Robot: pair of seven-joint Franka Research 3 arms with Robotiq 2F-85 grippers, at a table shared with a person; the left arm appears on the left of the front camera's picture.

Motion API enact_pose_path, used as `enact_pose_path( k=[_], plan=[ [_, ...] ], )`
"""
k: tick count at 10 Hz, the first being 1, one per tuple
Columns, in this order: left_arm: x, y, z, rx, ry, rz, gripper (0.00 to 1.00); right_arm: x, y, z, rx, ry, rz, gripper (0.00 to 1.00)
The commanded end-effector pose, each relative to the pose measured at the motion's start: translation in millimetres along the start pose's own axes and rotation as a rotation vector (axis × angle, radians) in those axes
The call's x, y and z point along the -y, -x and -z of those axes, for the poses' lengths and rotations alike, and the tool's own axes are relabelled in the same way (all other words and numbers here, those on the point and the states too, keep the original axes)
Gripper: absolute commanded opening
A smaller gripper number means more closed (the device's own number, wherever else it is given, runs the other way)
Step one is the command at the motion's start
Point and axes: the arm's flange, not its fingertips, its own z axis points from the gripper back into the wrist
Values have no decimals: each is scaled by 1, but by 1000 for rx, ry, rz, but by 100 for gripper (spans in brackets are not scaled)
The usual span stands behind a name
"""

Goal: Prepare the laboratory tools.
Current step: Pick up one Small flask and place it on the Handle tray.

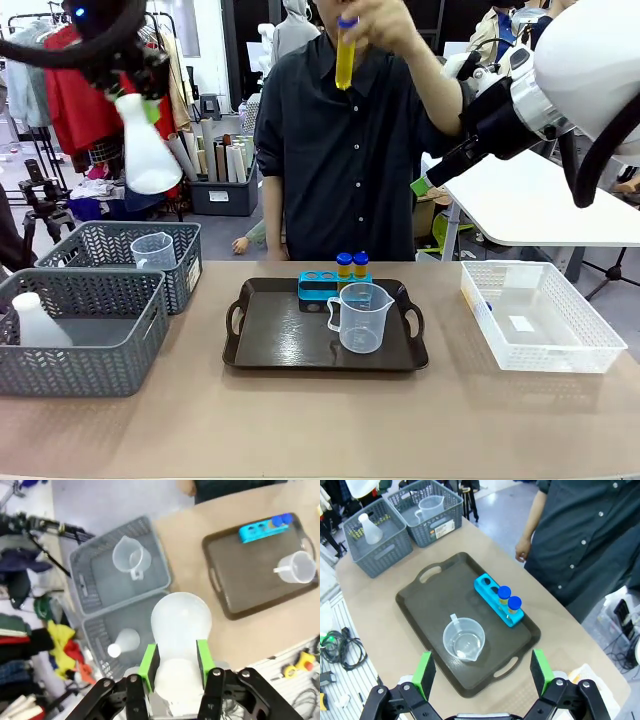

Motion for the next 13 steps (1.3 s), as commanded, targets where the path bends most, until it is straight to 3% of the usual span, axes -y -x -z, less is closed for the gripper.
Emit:
enact_pose_path(
  k=[1,4,5,10,13],
  plan=[
    [15,-21,-14,12,-24,85,0,1,-1,-1,4,-4,-3,100],
    [31,-32,-20,26,20,144,0,1,-1,-1,4,-4,-3,100],
    [39,-25,-16,32,-2,101,0,1,-1,-1,4,-4,-3,100],
    [41,-31,-15,32,6,113,0,1,-1,-1,4,-4,-3,100],
    [77,-52,18,-18,72,375,0,1,-1,-1,4,-4,-3,100]
  ],
)
